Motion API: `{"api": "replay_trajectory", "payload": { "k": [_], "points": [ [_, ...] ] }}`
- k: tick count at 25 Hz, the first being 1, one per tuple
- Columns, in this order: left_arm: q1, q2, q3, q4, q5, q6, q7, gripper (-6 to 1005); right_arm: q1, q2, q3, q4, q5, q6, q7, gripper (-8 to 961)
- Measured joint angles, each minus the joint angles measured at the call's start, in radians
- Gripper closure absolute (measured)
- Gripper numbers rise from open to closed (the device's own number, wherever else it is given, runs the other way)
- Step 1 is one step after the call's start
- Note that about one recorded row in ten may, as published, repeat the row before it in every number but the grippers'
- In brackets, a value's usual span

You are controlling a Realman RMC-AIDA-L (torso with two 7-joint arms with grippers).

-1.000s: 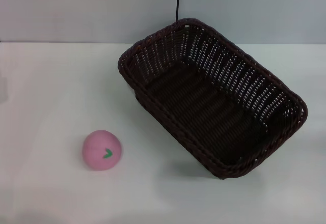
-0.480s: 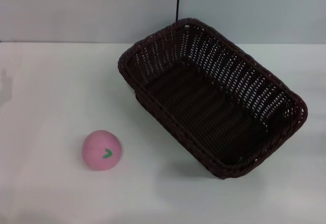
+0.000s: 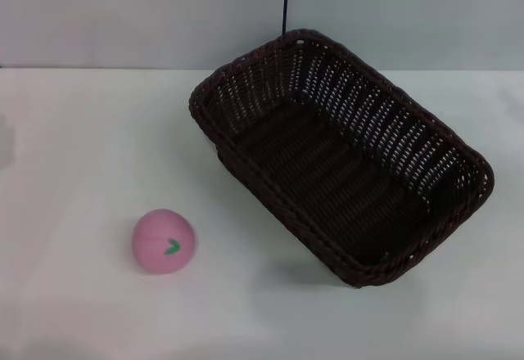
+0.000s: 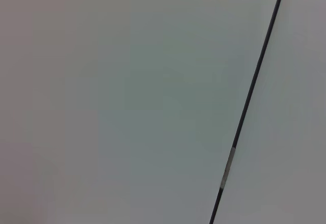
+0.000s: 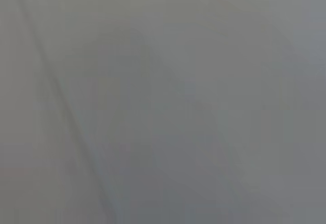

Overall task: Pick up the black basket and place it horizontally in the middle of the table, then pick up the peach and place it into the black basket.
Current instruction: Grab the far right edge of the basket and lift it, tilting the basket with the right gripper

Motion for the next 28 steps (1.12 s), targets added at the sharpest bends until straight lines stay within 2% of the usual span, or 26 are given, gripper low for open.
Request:
{"api": "replay_trajectory", "payload": {
  "k": [1,4,9,10,11,13,14,19,20,22,23,28],
  "points": [
    [0.0,0.0,0.0,0.0,0.0,0.0,0.0,330,0.0,0.0,0.0,0.0,0.0,0.0,0.0,314],
    [-0.003,0.0,0.001,0.0,0.0,-0.007,0.0,331,0.072,-0.043,-0.025,-0.066,-0.131,-0.089,0.159,317],
    [-0.005,-0.001,0.007,-0.003,0.0,-0.01,0.0,331,0.231,-0.094,-0.03,-0.144,-0.423,-0.232,0.339,322],
    [-0.005,-0.001,0.008,-0.004,0.0,-0.01,0.0,332,0.289,-0.109,-0.041,-0.16,-0.525,-0.276,0.386,323],
    [-0.005,-0.001,0.008,-0.004,0.0,-0.01,0.0,332,0.289,-0.109,-0.041,-0.16,-0.525,-0.276,0.386,324],
    [-0.002,-0.002,0.009,-0.007,0.0,-0.01,0.0,332,0.355,-0.119,-0.106,-0.2,-0.662,-0.32,0.438,326],
    [0.0,-0.002,0.009,-0.009,0.0,-0.01,0.0,332,0.38,-0.119,-0.176,-0.215,-0.728,-0.323,0.458,327],
    [0.003,-0.002,0.009,-0.01,0.0,-0.01,0.0,333,0.406,-0.113,-0.266,-0.203,-0.803,-0.305,0.472,332],
    [0.003,-0.003,0.009,-0.012,0.0,-0.01,0.0,333,0.414,-0.105,-0.309,-0.189,-0.826,-0.28,0.476,334],
    [0.004,-0.004,0.009,-0.012,0.0,-0.01,0.0,333,0.415,-0.099,-0.327,-0.183,-0.829,-0.265,0.479,336],
    [0.004,-0.004,0.009,-0.012,0.0,-0.01,0.0,334,0.414,-0.087,-0.359,-0.174,-0.832,-0.231,0.486,337],
    [0.004,-0.005,0.016,-0.013,0.0,-0.009,-0.003,335,0.409,-0.066,-0.395,-0.157,-0.834,-0.188,0.489,342]
  ]
}}
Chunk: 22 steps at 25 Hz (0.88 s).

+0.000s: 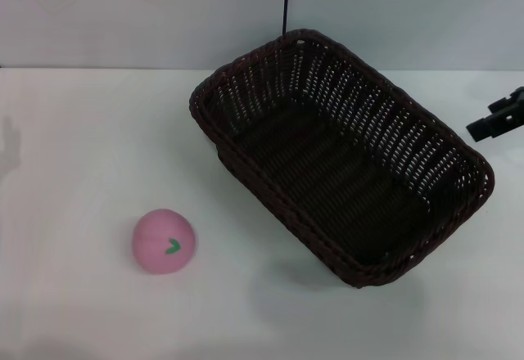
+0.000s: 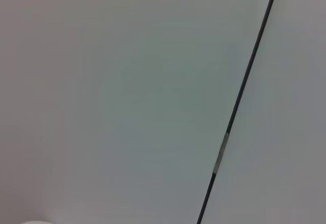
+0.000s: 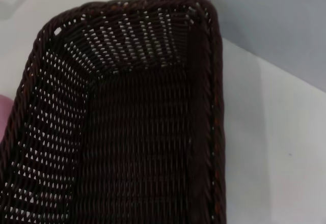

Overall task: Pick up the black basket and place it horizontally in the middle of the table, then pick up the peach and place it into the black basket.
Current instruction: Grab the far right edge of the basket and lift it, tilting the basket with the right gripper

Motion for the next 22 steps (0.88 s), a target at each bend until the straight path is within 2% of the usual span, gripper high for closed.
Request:
{"api": "replay_trajectory", "payload": {
  "k": [3,5,9,15,21,22],
  "points": [
    [0.0,0.0,0.003,0.0,0.0,0.0,-0.007,335,-0.001,0.009,-0.005,0.005,0.0,0.012,0.0,345],
    [-0.001,0.0,0.004,0.0,0.0,0.0,-0.017,335,-0.003,0.023,-0.01,0.014,0.001,0.032,-0.003,347],
    [-0.002,0.0,0.005,0.0,0.0,0.0,-0.021,336,-0.002,0.03,-0.022,0.045,0.001,0.053,-0.005,351],
    [-0.006,0.001,0.006,0.0,0.0,0.0,-0.023,337,-0.004,0.057,-0.109,0.118,-0.001,0.132,-0.004,358],
    [-0.008,0.0,0.006,0.0,0.0,0.0,-0.023,338,-0.004,0.069,-0.116,0.135,-0.001,0.155,-0.02,364],
    [-0.008,0.0,0.006,0.0,0.0,0.0,-0.023,338,-0.004,0.071,-0.116,0.135,-0.001,0.156,-0.022,401]
  ]
}}
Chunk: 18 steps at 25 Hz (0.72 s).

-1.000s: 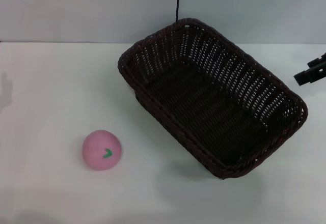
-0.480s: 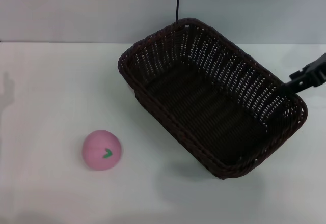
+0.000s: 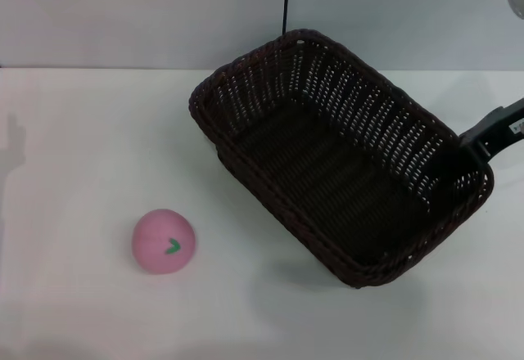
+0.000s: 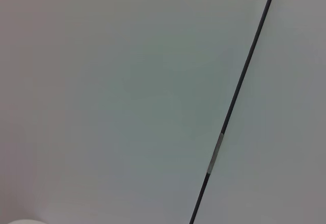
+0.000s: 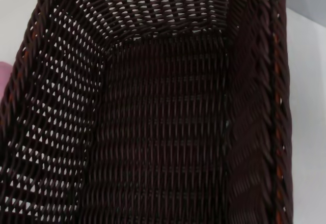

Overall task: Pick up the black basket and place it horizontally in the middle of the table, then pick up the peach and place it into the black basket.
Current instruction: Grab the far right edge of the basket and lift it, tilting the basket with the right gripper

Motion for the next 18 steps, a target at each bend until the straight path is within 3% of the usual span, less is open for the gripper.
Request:
{"api": "replay_trajectory", "payload": {
  "k": [5,8,14,18],
  "points": [
    [-0.001,0.001,0.0,0.0,0.0,-0.002,0.0,339,-0.002,0.002,-0.001,0.0,0.003,0.0,-0.001,584],
    [-0.001,0.001,0.0,0.0,0.0,-0.008,0.0,340,-0.006,0.003,0.001,-0.009,0.007,-0.002,-0.002,757],
    [0.0,0.002,0.0,0.0,0.0,-0.013,0.0,341,-0.061,0.009,0.012,-0.089,0.099,-0.011,-0.025,771],
    [0.003,0.002,0.0,0.0,0.0,-0.014,0.0,342,-0.139,-0.01,0.012,-0.164,0.294,-0.025,-0.09,780]
  ]
}}
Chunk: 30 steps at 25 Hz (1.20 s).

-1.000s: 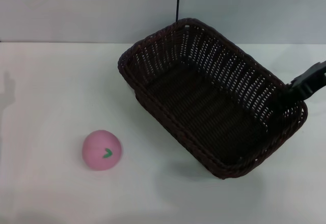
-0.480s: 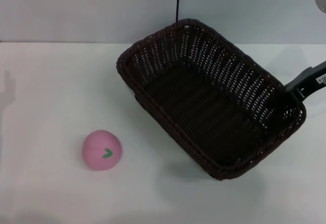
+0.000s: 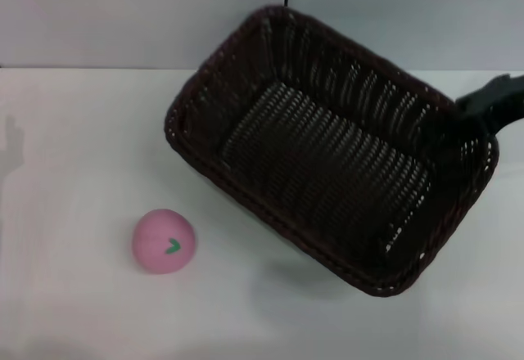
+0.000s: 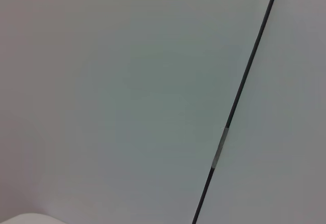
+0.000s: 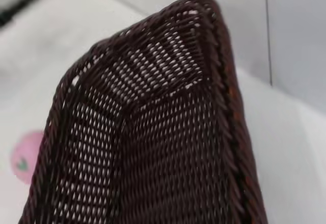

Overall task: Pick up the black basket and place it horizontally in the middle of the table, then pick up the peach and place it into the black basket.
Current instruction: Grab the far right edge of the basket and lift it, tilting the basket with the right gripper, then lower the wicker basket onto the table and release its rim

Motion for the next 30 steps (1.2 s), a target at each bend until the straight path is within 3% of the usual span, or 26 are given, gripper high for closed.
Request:
{"api": "replay_trajectory", "payload": {
  "k": [7,11,12,22,30],
  "points": [
    [0.002,-0.002,0.0,0.0,0.0,0.0,0.0,343,-0.047,-0.036,0.002,-0.018,0.168,-0.016,-0.129,781],
    [0.002,-0.002,0.0,0.0,0.0,0.0,0.0,344,-0.042,-0.054,0.005,-0.019,0.182,-0.026,-0.209,781],
    [0.001,-0.002,0.0,0.0,0.0,0.0,0.0,344,-0.029,-0.067,0.01,-0.019,0.177,-0.031,-0.264,781],
    [-0.001,-0.003,0.023,-0.02,0.0,-0.003,0.001,346,0.073,-0.1,0.017,0.041,0.159,-0.033,-0.497,780],
    [0.008,-0.003,0.026,-0.045,0.0,-0.003,0.0,347,0.138,-0.105,0.014,0.199,0.155,-0.021,-0.594,781]
  ]
}}
